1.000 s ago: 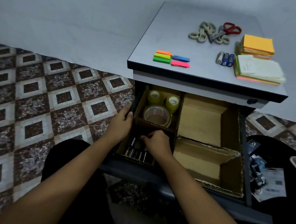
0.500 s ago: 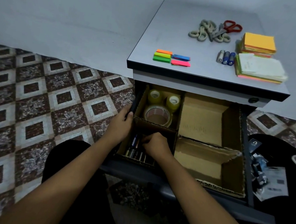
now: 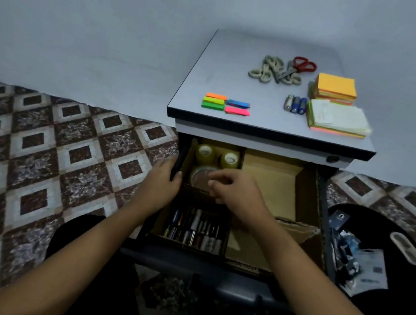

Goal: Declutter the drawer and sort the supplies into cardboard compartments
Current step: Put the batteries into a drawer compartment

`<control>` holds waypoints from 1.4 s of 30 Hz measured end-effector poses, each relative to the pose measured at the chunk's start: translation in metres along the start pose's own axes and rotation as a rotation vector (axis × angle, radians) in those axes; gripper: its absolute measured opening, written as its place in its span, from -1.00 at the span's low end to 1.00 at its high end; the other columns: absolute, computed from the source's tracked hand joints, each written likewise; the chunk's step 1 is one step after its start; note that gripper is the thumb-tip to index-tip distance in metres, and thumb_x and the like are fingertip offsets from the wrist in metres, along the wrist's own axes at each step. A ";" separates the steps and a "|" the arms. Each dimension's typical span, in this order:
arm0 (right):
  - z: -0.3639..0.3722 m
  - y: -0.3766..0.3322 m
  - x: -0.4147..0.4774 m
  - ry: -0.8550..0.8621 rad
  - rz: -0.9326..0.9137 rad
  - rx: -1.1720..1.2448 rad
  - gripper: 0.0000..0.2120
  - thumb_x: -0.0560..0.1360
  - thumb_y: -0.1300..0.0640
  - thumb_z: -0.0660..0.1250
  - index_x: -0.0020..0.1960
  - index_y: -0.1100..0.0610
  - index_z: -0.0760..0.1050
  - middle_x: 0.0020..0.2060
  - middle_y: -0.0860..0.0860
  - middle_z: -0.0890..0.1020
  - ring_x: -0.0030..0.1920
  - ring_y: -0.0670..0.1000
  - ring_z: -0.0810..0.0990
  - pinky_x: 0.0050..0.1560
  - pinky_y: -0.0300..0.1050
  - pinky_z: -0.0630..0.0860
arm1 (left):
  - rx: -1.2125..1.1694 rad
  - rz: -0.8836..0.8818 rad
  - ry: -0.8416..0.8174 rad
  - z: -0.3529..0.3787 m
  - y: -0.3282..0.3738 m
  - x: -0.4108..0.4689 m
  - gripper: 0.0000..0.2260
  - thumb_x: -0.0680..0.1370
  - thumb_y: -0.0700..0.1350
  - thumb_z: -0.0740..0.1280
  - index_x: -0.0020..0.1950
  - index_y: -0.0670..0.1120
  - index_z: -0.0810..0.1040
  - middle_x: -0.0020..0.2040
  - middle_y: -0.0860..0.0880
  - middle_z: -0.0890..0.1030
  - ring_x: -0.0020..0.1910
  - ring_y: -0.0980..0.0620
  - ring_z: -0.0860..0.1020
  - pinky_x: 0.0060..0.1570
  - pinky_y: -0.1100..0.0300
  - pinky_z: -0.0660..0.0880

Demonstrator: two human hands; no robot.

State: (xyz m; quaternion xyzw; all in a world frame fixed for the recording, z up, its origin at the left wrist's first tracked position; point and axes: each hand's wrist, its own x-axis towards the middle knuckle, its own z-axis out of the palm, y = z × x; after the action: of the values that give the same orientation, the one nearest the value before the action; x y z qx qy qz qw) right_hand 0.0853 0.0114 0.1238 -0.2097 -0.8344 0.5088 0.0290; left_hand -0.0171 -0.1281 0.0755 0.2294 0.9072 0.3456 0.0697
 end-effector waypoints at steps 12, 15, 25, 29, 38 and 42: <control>-0.166 -0.041 0.050 0.295 -0.018 -0.222 -0.86 0.50 0.26 0.33 0.01 0.30 0.60 -0.25 0.16 0.59 -0.20 0.09 0.58 -0.12 -0.01 0.59 | -0.049 0.383 0.061 -0.020 0.156 0.083 -0.76 0.56 -0.20 0.23 0.19 -0.16 0.53 0.09 -0.13 0.57 0.03 -0.04 0.53 -0.04 0.31 0.33; -0.187 -0.048 0.064 0.315 0.007 -0.277 -0.87 0.48 0.31 0.32 -0.02 0.32 0.60 -0.25 0.18 0.57 -0.20 0.10 0.55 -0.27 -0.10 0.55 | -0.014 0.344 -0.037 -0.015 0.192 0.110 -0.77 0.54 -0.18 0.22 0.12 -0.14 0.60 0.11 -0.09 0.61 0.10 -0.03 0.53 -0.04 0.27 0.38; -0.207 -0.049 0.109 0.283 0.124 -0.318 -0.78 0.48 0.28 0.34 0.08 0.39 0.55 -0.19 0.22 0.60 -0.21 0.09 0.59 -0.24 -0.11 0.56 | -0.057 -0.044 -0.228 0.033 0.243 0.167 -0.75 0.52 -0.29 0.26 0.19 -0.27 0.43 -0.16 -0.18 0.46 -0.26 -0.04 0.46 -0.47 0.25 0.33; -0.209 -0.043 0.121 0.263 0.126 -0.372 -0.78 0.48 0.29 0.32 0.08 0.39 0.54 -0.20 0.22 0.59 -0.22 0.10 0.58 -0.27 -0.13 0.54 | -0.065 -0.119 -0.271 0.040 0.245 0.179 -0.88 0.48 -0.34 0.28 -0.03 -0.21 0.39 -0.33 -0.18 0.39 -0.39 -0.05 0.37 -0.39 0.15 0.37; -0.197 -0.039 0.143 0.211 0.049 -0.867 -0.75 0.51 0.21 0.26 -0.30 0.27 0.33 -0.35 0.10 0.40 -0.14 0.16 0.46 -0.41 -0.16 0.25 | -0.176 -0.133 -0.331 0.031 0.232 0.189 -0.79 0.46 -0.39 0.25 -0.29 -0.17 0.30 -0.41 -0.16 0.38 -0.48 0.00 0.36 -0.44 0.18 0.40; -0.192 -0.038 0.150 0.216 0.048 -0.949 -0.73 0.52 0.19 0.26 -0.28 0.22 0.25 -0.19 0.12 0.44 -0.06 0.15 0.50 -0.19 -0.11 0.33 | -0.213 -0.180 -0.360 0.023 0.228 0.190 -0.82 0.48 -0.36 0.26 -0.28 -0.20 0.33 -0.38 -0.17 0.42 -0.45 -0.01 0.42 -0.40 0.19 0.43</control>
State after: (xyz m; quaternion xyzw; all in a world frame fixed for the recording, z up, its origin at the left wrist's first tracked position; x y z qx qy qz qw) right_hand -0.0130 0.2138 0.2235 -0.2707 -0.9615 0.0479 0.0045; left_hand -0.0952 0.1234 0.2143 0.1970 0.8553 0.3854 0.2847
